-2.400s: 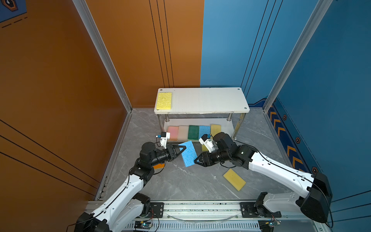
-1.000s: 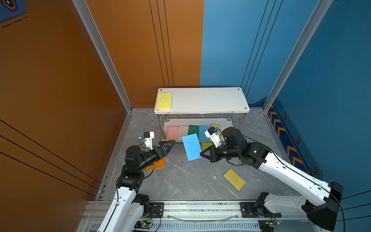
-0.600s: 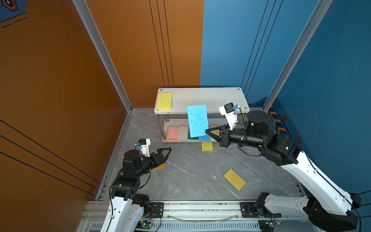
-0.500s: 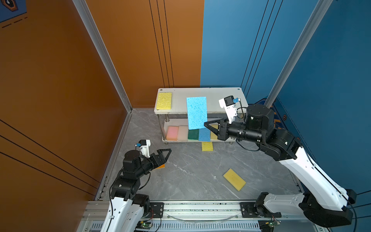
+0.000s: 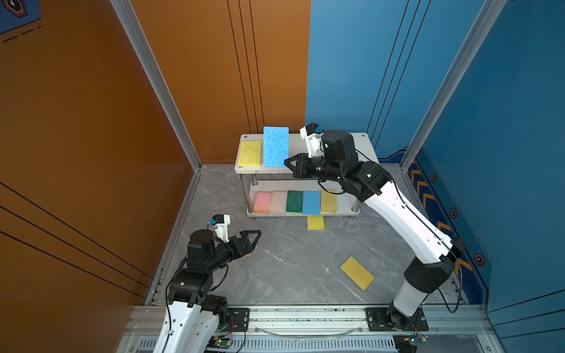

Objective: Place and organize the cleaning sponges onto the shelf
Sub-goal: 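Carry the blue sponge with the right gripper up to the upper tier, then lower the blue sponge onto the upper tier beside the yellow sponge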

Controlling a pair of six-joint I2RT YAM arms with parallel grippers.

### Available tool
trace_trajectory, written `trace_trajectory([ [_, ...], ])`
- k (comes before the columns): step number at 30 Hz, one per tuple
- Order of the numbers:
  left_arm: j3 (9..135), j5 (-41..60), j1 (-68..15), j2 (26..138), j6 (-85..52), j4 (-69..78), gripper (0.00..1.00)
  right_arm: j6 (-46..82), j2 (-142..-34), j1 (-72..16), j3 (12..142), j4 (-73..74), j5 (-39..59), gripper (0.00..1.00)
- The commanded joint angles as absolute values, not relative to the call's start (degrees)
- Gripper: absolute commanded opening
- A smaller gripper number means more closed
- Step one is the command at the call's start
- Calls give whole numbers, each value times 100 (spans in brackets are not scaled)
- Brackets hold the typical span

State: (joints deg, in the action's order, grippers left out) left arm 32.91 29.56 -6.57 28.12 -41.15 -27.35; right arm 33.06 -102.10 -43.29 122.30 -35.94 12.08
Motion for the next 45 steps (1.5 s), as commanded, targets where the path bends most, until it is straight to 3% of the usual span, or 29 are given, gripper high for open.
trace_trajectory([
  [1, 3385, 2988, -606, 2770, -3913, -2889, 98, 3477, -10487, -4285, 12644, -3718, 1099, 0],
  [45, 3348, 2932, -518, 2743, -3727, -3167, 98, 3682, -11137, -4061, 12858, -3736, 1512, 0],
])
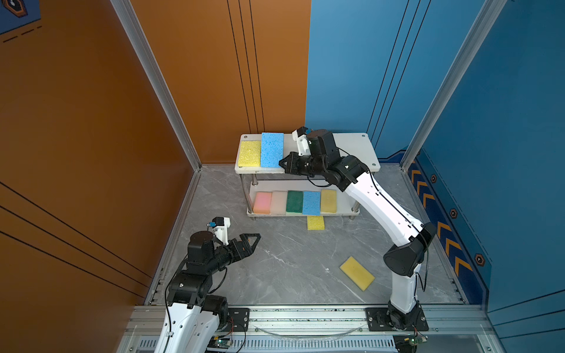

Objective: Place and organize the cleaning sponges onto the shelf
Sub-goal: 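Lower the blue sponge onto the upper tier beside the yellow sponge, then open the right gripper and draw it back from the blue sponge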

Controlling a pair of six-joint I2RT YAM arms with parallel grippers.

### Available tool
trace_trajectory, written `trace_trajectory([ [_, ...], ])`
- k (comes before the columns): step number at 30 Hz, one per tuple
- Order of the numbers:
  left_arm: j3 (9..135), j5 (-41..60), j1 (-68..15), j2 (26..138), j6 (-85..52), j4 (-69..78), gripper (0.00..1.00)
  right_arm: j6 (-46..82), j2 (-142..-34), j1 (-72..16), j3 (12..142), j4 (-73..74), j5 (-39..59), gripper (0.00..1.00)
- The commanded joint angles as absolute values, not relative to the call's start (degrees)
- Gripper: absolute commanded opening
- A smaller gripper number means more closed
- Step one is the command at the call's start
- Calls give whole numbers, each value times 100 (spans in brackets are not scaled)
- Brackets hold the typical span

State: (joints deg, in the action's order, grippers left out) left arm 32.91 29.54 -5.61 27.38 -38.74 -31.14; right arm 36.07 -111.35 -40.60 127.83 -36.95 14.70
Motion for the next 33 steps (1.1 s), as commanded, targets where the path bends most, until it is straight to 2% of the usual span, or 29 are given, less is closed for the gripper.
trace_trajectory([
  [1, 3345, 2928, -518, 2742, -3727, -3164, 98, 3683, -11142, -4061, 12858, -3731, 1517, 1],
  [10, 3345, 2940, -517, 2751, -3742, -3164, 98, 3663, -11136, -4065, 12841, -3735, 1486, 35],
  [21, 3350, 2924, -510, 2733, -3736, -3184, 98, 3630, -11089, -4068, 12841, -3727, 1439, 48],
  [25, 3349, 2919, -510, 2729, -3736, -3185, 98, 3613, -11053, -4066, 12836, -3722, 1450, 50],
  [33, 3357, 2931, -510, 2707, -3736, -3170, 98, 3198, -10559, -4305, 12526, -3692, 1155, 57],
])
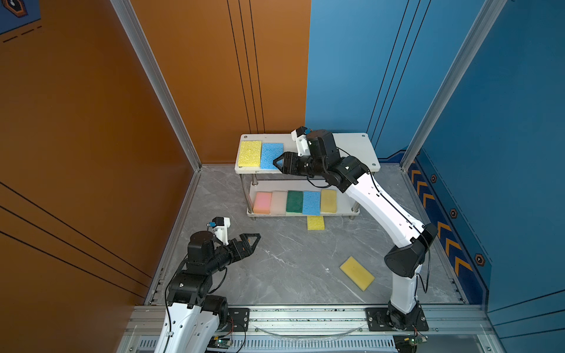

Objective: Place and organize the cleaning sponges onto the shelf
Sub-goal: 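Open the right gripper and draw it back from the blue sponge, then lower the right gripper toward the orange sponge while the left gripper approaches it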

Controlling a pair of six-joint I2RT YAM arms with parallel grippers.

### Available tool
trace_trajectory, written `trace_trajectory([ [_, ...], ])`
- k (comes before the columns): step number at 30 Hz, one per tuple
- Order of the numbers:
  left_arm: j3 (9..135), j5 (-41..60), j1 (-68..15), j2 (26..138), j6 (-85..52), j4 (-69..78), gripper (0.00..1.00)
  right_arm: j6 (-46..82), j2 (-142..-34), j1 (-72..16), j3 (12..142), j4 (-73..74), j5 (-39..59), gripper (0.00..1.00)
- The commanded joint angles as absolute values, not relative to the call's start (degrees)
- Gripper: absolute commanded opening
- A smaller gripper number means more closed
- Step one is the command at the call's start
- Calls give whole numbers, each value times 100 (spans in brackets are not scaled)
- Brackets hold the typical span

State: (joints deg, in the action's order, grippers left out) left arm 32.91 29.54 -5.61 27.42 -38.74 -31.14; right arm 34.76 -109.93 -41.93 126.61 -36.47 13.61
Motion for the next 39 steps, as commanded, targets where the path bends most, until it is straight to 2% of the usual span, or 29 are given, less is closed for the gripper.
trace_trajectory([
  [1, 3357, 2935, -510, 2708, -3741, -3173, 98, 3154, -10457, -4329, 12426, -3675, 1131, 59],
  [7, 3379, 2743, -509, 2712, -3783, -3276, 98, 3059, -9708, -4383, 11485, -3518, 1092, 62],
  [12, 3649, 1460, -488, 2923, -3920, -4031, 98, 3110, -8783, -4385, 10031, -3330, 987, 63],
  [18, 3863, 1192, -279, 4160, -3822, -4032, 98, 3333, -7462, -4376, 8091, -2937, 855, 66],
  [24, 3729, 1121, 55, 5438, -3678, -3310, 98, 3549, -6424, -4290, 6652, -2799, 764, 69],
  [31, 3450, 786, 457, 6139, -3556, -2581, 98, 3634, -5840, -4231, 5968, -2725, 849, 71],
  [39, 3402, 714, 746, 6737, -3350, -2158, 98, 3698, -5843, -4197, 5731, -2590, 992, 72],
])
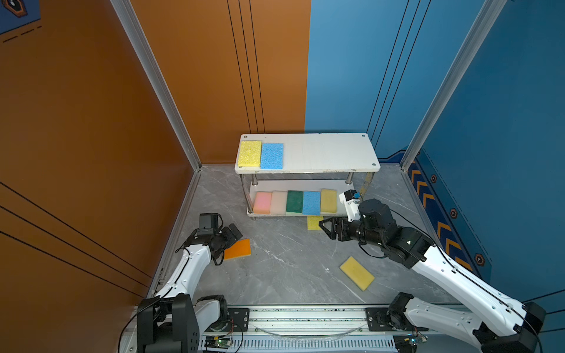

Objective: Place and organize the cleaning sponges onto the shelf
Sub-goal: 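Lower the right gripper toward the orange sponge while the left gripper approaches it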

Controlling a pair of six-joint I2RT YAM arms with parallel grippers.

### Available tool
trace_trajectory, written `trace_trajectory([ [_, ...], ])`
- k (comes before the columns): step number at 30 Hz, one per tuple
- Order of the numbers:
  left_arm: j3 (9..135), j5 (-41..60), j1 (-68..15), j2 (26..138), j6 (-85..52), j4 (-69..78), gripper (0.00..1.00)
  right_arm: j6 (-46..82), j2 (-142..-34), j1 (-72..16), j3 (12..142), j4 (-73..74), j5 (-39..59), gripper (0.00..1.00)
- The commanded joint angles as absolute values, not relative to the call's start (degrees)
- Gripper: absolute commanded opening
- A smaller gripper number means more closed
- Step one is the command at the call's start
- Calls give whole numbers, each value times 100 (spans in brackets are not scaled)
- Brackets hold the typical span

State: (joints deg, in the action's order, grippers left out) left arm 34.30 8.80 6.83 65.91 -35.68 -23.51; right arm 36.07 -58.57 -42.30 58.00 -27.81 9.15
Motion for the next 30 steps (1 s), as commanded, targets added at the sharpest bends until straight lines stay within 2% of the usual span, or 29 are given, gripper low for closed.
trace_trajectory([
  [1, 3390, 715, 779, 6771, -3325, -2115, 98, 3712, -5861, -4196, 5737, -2576, 1017, 72],
  [11, 3161, 860, 874, 7149, -3432, -1611, 98, 3807, -5958, -4196, 5780, -2484, 1028, 72],
  [22, 2620, 1259, 222, 7035, -3876, -1273, 98, 3854, -6040, -4208, 5816, -2411, 1077, 73],
  [25, 2328, 1253, -598, 6482, -4477, -1266, 98, 3858, -6000, -4205, 5756, -2406, 1022, 73],
  [30, 1947, 231, -3260, 5370, -5940, -1257, 98, 3953, -6059, -4202, 5588, -2291, 1008, 73],
])
